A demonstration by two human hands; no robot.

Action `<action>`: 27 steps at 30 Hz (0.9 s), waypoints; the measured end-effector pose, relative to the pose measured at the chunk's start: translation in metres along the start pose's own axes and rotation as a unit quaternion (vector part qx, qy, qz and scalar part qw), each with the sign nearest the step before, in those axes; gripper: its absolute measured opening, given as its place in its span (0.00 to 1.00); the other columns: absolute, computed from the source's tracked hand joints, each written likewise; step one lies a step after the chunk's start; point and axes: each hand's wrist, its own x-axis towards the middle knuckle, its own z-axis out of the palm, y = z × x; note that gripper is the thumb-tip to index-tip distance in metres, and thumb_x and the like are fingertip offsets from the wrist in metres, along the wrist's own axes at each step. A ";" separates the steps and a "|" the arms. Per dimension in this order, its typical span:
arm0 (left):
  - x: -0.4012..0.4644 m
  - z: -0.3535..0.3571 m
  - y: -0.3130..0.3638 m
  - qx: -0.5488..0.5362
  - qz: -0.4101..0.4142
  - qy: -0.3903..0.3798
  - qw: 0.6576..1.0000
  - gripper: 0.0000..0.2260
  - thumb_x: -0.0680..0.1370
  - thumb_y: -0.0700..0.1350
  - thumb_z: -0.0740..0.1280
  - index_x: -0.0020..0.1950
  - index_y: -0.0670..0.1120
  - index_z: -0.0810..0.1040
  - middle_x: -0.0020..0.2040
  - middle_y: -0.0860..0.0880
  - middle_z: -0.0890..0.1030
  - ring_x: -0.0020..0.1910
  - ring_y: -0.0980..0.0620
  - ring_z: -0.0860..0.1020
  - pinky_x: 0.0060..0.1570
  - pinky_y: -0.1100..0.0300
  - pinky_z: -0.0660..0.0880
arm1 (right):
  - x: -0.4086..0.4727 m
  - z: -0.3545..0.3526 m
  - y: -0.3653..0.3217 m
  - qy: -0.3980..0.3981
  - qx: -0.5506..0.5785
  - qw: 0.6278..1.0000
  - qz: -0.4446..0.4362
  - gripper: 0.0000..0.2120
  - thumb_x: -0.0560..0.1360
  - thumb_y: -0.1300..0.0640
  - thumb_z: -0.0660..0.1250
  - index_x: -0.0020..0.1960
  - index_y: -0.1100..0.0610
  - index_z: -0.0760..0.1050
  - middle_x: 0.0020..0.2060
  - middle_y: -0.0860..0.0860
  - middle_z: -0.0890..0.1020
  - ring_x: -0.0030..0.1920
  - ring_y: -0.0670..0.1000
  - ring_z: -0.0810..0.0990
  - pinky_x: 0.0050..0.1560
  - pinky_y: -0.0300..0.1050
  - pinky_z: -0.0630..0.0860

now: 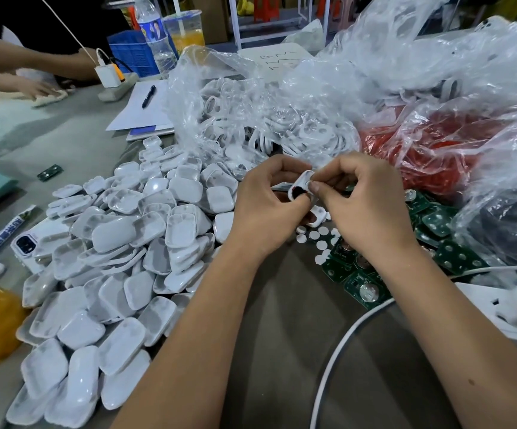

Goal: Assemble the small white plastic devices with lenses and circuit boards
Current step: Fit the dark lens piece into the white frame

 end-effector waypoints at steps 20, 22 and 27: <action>-0.002 -0.007 0.007 -0.062 -0.004 -0.059 0.996 0.08 0.77 0.32 0.69 0.53 0.41 0.82 0.47 0.40 0.85 0.32 0.40 0.84 0.31 0.59 0.79 | 0.003 -0.012 0.005 -0.071 0.274 0.941 0.184 0.09 0.71 0.66 0.80 0.48 0.61 0.82 0.40 0.59 0.88 0.37 0.57 0.84 0.35 0.48 0.83; -0.002 -0.010 0.007 -0.059 -0.009 -0.068 0.996 0.05 0.79 0.38 0.68 0.53 0.42 0.83 0.47 0.40 0.84 0.32 0.39 0.85 0.29 0.58 0.78 | 0.003 -0.014 0.005 -0.075 0.279 0.939 0.186 0.10 0.70 0.65 0.81 0.47 0.63 0.82 0.40 0.59 0.88 0.38 0.56 0.84 0.35 0.47 0.83; 0.001 -0.023 0.005 -0.011 -0.020 -0.048 0.999 0.18 0.83 0.58 0.63 0.51 0.45 0.85 0.47 0.46 0.87 0.27 0.45 0.82 0.25 0.60 0.73 | 0.003 -0.019 0.002 -0.140 0.237 0.941 0.198 0.09 0.69 0.69 0.80 0.45 0.63 0.83 0.39 0.59 0.87 0.34 0.52 0.83 0.34 0.41 0.81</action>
